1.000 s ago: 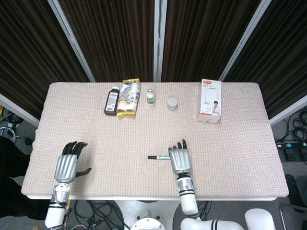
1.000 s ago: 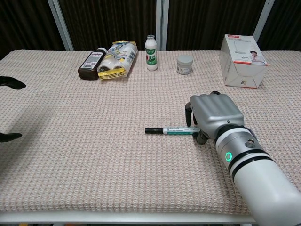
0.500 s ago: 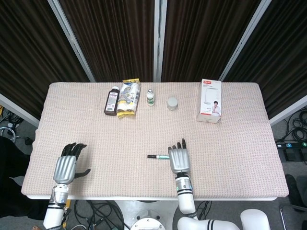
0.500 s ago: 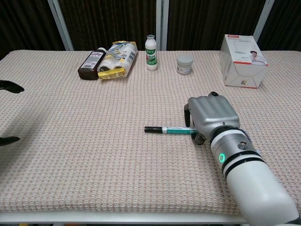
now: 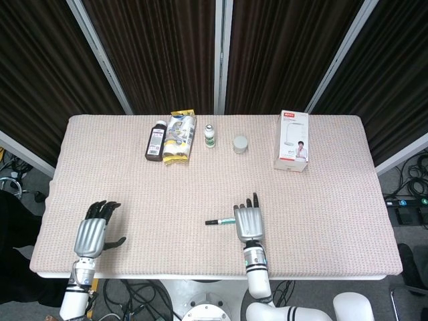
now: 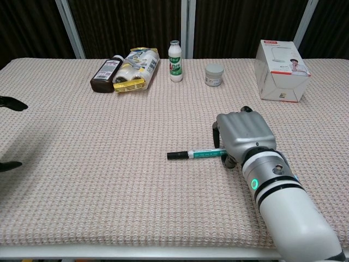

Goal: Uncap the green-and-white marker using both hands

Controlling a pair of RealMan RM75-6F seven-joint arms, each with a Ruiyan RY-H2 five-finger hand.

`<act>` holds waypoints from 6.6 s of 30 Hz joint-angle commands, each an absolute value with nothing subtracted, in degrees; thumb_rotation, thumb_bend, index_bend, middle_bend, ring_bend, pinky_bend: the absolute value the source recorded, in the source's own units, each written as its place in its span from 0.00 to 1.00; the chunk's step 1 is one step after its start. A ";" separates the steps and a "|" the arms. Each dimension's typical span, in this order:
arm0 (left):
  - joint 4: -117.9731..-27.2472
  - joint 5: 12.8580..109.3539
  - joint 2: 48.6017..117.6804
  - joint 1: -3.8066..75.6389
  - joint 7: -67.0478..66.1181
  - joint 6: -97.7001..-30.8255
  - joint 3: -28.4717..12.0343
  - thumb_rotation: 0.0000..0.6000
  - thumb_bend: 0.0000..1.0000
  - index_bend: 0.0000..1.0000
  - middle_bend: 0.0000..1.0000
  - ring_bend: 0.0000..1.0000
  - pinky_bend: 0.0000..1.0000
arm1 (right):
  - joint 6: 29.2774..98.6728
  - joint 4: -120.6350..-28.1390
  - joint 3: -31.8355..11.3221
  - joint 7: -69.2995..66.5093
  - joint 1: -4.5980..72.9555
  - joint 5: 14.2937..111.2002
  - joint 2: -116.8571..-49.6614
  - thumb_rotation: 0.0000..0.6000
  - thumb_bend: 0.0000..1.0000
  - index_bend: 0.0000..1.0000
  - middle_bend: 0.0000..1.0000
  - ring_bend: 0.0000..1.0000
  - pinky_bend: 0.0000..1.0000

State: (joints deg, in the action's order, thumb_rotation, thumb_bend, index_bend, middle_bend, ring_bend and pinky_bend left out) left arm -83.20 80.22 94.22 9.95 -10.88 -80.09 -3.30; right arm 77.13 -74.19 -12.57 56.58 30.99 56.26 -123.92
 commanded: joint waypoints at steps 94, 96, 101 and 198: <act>-78.92 53.17 113.60 44.05 -37.84 -74.88 -29.30 1.00 0.22 0.46 0.49 0.45 0.48 | 73.61 -55.05 -29.23 41.88 54.63 62.40 -126.37 1.00 0.31 0.69 0.62 0.32 0.07; -78.70 52.83 113.64 44.21 -37.63 -74.85 -29.14 1.00 0.22 0.47 0.49 0.45 0.48 | 73.50 -54.76 -29.20 41.83 54.81 62.29 -126.60 1.00 0.31 0.69 0.62 0.32 0.07; -78.28 52.18 113.58 44.51 -36.77 -74.99 -28.95 1.00 0.24 0.50 0.52 0.47 0.50 | 73.50 -54.16 -29.05 41.68 55.12 62.14 -127.09 1.00 0.31 0.69 0.62 0.32 0.07; -70.17 78.38 109.98 17.50 -19.87 -96.48 3.09 1.00 0.19 0.17 0.10 0.09 0.11 | 84.14 -84.22 3.62 19.67 15.34 78.06 -92.12 1.00 0.12 0.00 0.03 0.00 0.00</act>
State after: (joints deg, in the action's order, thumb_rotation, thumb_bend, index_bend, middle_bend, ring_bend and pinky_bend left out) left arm -73.98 74.54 108.61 20.84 -20.34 -92.61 -0.48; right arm 82.07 -86.05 0.83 22.34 18.12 75.36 -93.42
